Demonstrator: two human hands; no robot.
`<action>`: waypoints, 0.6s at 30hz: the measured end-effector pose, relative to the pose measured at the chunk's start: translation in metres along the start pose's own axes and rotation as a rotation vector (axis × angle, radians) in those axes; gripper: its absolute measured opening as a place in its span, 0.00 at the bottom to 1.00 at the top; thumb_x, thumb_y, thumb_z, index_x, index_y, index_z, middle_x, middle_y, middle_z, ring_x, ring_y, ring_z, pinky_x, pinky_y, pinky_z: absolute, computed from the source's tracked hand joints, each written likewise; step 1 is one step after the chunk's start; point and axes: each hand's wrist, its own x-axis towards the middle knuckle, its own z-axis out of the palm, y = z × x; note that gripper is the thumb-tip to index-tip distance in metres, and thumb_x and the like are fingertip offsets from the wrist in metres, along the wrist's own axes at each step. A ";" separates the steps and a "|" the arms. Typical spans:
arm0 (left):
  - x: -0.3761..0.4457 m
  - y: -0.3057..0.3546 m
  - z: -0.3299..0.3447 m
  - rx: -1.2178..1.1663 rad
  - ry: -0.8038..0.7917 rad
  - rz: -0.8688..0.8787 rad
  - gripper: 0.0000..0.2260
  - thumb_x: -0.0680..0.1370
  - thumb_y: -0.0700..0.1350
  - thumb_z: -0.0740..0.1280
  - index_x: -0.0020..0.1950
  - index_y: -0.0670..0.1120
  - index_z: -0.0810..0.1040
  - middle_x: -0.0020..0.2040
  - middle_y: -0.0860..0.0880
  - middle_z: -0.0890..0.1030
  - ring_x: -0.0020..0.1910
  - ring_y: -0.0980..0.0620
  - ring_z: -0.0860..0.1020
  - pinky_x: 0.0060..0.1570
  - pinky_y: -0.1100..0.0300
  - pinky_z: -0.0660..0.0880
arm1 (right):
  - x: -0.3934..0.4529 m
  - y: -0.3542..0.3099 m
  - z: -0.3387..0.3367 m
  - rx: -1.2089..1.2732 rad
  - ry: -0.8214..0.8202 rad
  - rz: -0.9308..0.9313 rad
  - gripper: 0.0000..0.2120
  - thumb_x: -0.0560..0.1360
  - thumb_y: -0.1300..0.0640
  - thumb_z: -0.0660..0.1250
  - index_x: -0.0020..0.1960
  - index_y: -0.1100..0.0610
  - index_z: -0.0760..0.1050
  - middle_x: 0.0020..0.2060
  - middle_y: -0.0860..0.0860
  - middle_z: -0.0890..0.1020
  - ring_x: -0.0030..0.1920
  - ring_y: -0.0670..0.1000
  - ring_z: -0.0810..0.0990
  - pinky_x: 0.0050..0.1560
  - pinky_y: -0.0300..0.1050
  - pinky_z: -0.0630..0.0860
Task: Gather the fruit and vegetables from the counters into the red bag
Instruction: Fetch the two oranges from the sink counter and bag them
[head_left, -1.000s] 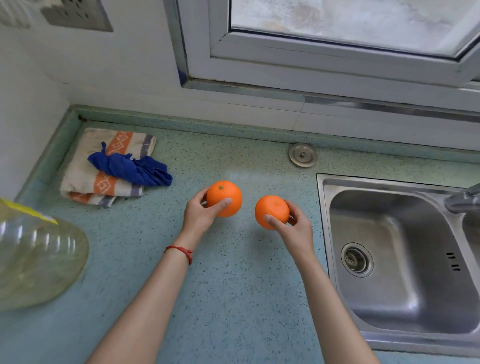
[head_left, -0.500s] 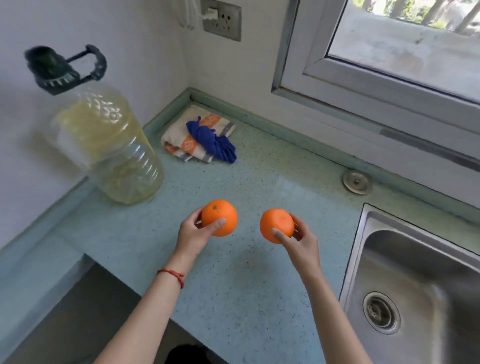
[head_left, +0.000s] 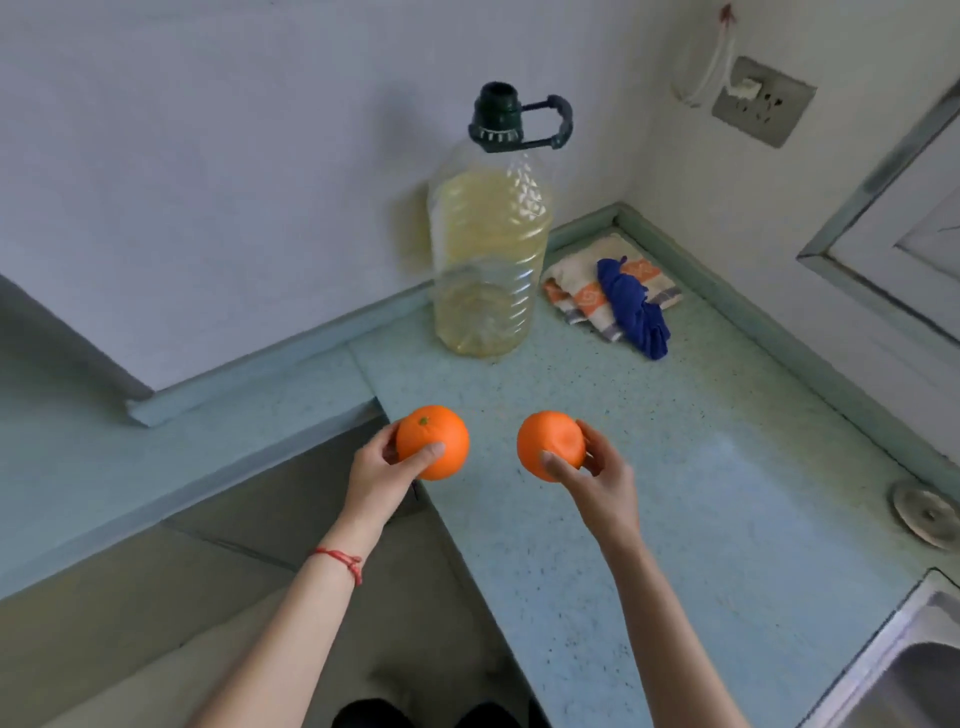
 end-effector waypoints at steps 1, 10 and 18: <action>0.000 -0.002 -0.014 -0.014 0.032 -0.005 0.33 0.52 0.59 0.72 0.55 0.49 0.76 0.50 0.47 0.79 0.50 0.48 0.78 0.56 0.47 0.75 | 0.000 -0.005 0.013 -0.012 -0.033 -0.015 0.28 0.68 0.59 0.74 0.66 0.56 0.70 0.59 0.54 0.77 0.54 0.50 0.75 0.49 0.40 0.70; -0.015 -0.020 -0.145 -0.167 0.317 -0.059 0.32 0.51 0.58 0.72 0.53 0.48 0.77 0.50 0.45 0.80 0.48 0.48 0.78 0.57 0.45 0.75 | -0.018 -0.045 0.144 -0.091 -0.322 -0.109 0.29 0.68 0.58 0.75 0.67 0.56 0.70 0.59 0.53 0.77 0.55 0.50 0.76 0.49 0.39 0.70; -0.049 -0.041 -0.246 -0.281 0.566 -0.059 0.33 0.52 0.58 0.72 0.54 0.47 0.76 0.50 0.44 0.80 0.46 0.49 0.78 0.53 0.49 0.76 | -0.049 -0.073 0.253 -0.170 -0.574 -0.202 0.29 0.68 0.56 0.75 0.67 0.55 0.70 0.56 0.50 0.77 0.53 0.48 0.76 0.50 0.40 0.71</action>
